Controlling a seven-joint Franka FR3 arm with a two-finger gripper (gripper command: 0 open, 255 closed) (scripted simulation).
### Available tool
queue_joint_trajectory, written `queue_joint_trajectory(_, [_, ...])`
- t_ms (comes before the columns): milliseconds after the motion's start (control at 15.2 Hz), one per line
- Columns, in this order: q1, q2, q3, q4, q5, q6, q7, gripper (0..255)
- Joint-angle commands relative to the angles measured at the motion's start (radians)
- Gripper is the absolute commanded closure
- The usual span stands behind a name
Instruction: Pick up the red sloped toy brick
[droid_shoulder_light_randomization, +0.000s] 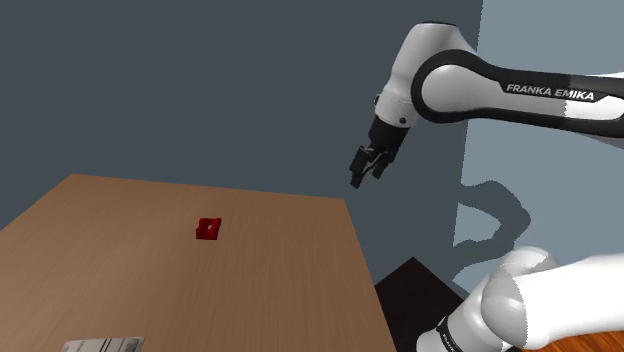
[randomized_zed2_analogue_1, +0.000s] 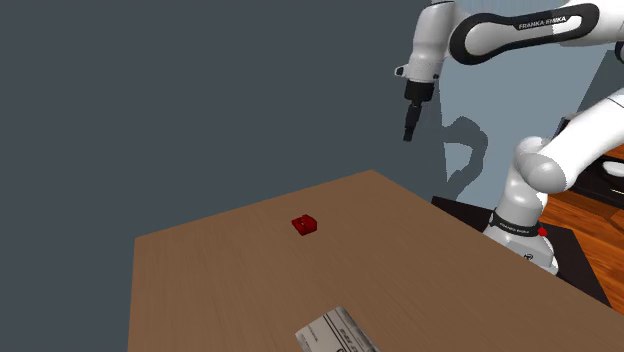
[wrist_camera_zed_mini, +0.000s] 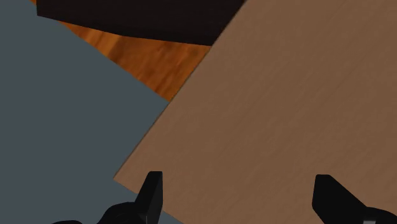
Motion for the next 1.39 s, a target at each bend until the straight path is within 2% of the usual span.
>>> queue_joint_trajectory(0, [0.007, 0.049, 0.041, 0.014, 0.013, 0.036, 0.050, 0])
queue_joint_trajectory(330, [0.015, 0.199, 0.140, 0.079, 0.019, 0.119, 0.175, 0])
queue_joint_trajectory(660, [0.016, 0.373, 0.234, 0.177, -0.018, 0.188, 0.313, 0])
queue_joint_trajectory(1056, [0.033, 0.613, 0.320, 0.338, -0.126, 0.237, 0.497, 0])
queue_joint_trajectory(1320, [0.075, 0.787, 0.344, 0.476, -0.225, 0.239, 0.621, 0])
